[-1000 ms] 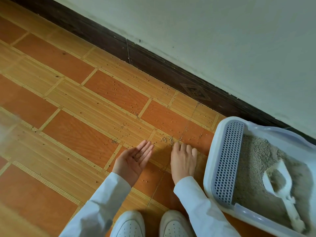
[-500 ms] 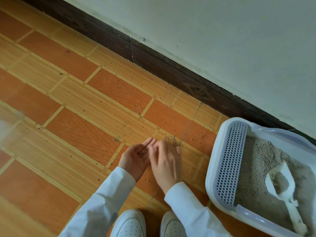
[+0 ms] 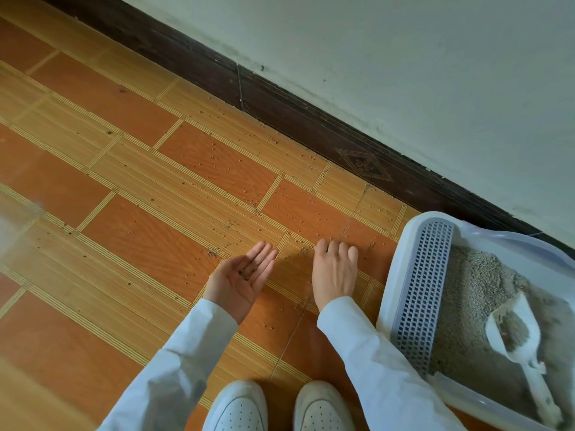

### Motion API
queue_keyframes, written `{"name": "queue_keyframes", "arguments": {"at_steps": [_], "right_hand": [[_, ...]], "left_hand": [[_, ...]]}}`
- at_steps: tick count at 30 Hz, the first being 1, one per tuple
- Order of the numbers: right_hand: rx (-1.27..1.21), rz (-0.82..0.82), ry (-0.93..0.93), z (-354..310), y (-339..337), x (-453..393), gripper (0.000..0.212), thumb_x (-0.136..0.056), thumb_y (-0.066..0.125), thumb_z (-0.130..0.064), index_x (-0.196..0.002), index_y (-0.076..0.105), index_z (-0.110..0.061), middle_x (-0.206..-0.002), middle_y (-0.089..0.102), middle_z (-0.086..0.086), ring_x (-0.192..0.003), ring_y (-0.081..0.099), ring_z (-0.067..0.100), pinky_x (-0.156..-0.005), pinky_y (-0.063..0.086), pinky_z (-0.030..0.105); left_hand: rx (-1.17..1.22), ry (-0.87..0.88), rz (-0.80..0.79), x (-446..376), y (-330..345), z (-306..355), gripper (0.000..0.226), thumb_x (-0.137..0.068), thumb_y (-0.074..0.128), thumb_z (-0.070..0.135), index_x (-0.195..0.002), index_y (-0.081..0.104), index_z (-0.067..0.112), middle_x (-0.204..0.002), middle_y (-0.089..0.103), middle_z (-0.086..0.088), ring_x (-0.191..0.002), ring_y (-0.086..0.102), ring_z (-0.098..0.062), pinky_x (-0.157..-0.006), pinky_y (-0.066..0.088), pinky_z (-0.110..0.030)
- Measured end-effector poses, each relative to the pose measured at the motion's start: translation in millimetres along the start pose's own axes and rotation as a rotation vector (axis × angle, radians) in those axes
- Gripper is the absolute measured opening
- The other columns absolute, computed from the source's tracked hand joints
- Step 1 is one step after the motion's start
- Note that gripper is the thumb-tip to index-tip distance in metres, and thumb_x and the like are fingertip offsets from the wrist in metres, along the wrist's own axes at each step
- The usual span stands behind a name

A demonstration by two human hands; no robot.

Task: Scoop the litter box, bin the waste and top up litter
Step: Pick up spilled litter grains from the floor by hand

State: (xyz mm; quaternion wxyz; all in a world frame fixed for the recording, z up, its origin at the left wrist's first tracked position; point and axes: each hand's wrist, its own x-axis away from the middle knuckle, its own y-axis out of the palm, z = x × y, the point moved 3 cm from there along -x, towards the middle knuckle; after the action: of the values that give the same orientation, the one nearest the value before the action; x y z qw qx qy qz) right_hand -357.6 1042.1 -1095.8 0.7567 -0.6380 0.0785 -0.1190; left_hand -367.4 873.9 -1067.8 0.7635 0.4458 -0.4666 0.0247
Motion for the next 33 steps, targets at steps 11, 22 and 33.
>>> {"name": "queue_keyframes", "arguments": {"at_steps": [11,22,33], "right_hand": [[-0.350,0.193,-0.299,-61,-53,34,0.026,-0.101,0.039,-0.029,-0.095,0.059,-0.014,-0.083,0.065,-0.001,-0.074,0.056,0.015,-0.071,0.042,0.032],[-0.094,-0.025,0.173,10,-8,24,0.047,-0.095,0.036,-0.051,-0.097,0.054,-0.007,-0.081,0.058,0.009,-0.064,0.053,0.022,-0.069,0.037,0.036],[0.025,-0.205,0.037,3,-9,11,0.016,-0.095,0.044,-0.010,-0.103,0.057,-0.009,-0.095,0.068,0.011,-0.091,0.059,0.027,-0.087,0.037,0.040]], "left_hand": [[-0.131,0.016,0.059,-6,-2,-10,0.037,-0.094,0.035,0.017,-0.112,0.064,-0.001,-0.102,0.071,-0.010,-0.094,0.065,-0.022,-0.084,0.054,-0.033],[0.002,0.034,0.017,-5,-1,3,0.040,-0.096,0.031,0.011,-0.125,0.051,-0.008,-0.124,0.061,-0.020,-0.117,0.059,-0.032,-0.099,0.045,-0.042],[-0.017,0.040,-0.001,1,4,2,0.040,-0.097,0.031,0.011,-0.115,0.062,-0.008,-0.123,0.062,-0.020,-0.114,0.061,-0.032,-0.095,0.048,-0.043]]}}
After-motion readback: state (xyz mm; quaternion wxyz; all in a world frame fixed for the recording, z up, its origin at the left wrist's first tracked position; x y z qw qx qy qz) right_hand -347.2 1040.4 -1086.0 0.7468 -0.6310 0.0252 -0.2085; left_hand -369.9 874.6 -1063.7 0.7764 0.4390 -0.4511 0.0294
